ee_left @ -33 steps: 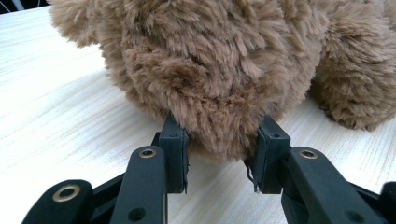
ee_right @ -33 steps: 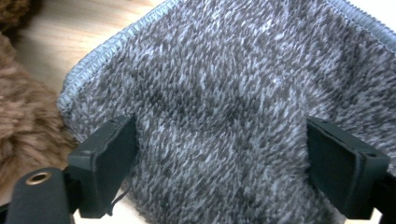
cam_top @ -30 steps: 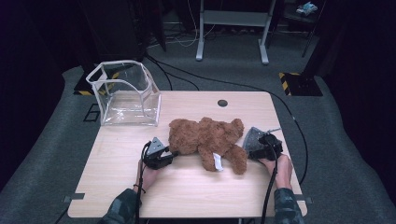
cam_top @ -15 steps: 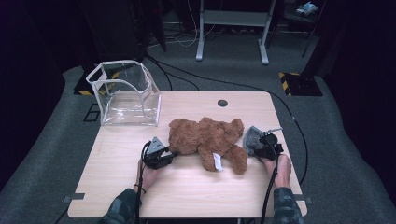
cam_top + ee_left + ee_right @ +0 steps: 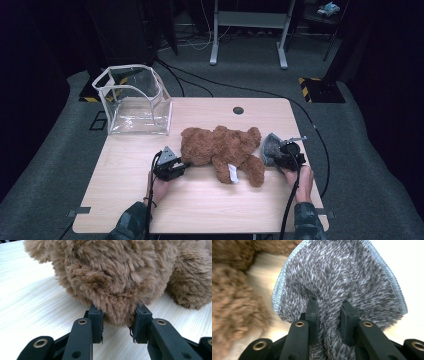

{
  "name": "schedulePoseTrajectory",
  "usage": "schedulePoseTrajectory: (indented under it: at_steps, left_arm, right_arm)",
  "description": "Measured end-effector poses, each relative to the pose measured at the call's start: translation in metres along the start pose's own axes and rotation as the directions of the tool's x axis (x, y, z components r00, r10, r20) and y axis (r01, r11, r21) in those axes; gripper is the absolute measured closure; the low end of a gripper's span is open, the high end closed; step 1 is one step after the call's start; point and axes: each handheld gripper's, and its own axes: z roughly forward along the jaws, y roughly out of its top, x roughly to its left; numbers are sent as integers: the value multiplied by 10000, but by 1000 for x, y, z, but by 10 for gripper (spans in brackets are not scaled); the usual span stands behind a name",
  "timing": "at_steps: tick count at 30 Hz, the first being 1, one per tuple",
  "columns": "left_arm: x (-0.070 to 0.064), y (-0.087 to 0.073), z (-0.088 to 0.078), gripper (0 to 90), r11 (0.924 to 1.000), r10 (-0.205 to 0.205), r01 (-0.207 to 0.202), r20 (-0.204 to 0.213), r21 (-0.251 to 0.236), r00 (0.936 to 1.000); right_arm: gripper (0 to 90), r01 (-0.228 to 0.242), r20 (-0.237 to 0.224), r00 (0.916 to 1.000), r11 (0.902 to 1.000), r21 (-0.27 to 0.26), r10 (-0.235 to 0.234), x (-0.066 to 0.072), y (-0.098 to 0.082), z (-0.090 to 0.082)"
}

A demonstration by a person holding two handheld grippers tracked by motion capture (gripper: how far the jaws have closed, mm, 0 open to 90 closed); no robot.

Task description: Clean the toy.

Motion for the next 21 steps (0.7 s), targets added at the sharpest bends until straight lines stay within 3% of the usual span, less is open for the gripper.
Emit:
schedulePoseTrajectory:
  at_steps: [13,21]
  left_arm:
    - [-1,0,1,665,10000,-25,25,-22,57,10000]
    - [-1,0,1,664,10000,-28,29,-17,84,10000]
  right_arm:
    - [726,671,-133,9976,9950,-740,-683,17,23,-39]
    - [725,1192,-473,9908,9840,-1325,-1264,36,38,-61]
